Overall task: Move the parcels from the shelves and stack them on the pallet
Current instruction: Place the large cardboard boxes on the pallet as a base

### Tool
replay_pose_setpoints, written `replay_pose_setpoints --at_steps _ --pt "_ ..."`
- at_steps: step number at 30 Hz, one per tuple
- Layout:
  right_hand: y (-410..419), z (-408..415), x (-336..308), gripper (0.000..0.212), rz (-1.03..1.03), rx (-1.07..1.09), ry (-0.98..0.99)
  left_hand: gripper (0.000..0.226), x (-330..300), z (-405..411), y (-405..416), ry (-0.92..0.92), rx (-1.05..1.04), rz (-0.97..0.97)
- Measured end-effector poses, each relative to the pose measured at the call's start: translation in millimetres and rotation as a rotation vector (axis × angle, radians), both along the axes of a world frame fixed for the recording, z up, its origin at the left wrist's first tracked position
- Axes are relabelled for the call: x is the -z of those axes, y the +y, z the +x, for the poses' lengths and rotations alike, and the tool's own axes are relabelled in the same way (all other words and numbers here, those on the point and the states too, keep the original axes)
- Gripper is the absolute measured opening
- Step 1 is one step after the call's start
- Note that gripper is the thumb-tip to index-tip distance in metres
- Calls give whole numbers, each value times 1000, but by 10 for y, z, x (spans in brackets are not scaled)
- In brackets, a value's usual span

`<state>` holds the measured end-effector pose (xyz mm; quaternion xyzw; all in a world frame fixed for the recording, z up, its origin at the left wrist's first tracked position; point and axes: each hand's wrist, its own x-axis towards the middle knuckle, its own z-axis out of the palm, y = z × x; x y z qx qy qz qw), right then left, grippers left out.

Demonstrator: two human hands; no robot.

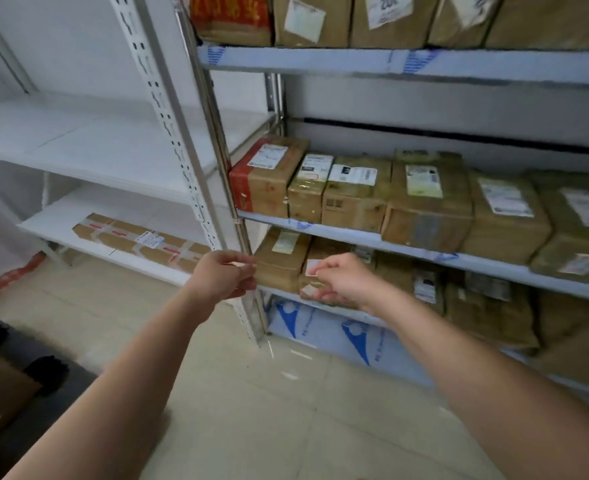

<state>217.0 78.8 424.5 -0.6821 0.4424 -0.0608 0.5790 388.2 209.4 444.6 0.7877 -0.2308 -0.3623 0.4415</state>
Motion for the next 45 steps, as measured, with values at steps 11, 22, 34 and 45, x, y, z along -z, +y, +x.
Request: replay_pose_setpoints --at_steps 11,22,34,45 --pt "-929 -2443 -169 14 29 360 -18 9 -283 -2044 -1595 12 280 -29" --pt "-1993 -4947 225 17 118 693 131 15 174 -4577 -2934 198 592 65" --pt "-2700 -5954 1074 24 310 977 168 16 1061 -5296 -3763 109 790 356" --pt "-3179 -6561 1568 42 360 1029 203 38 1554 -5809 -4146 136 650 390"
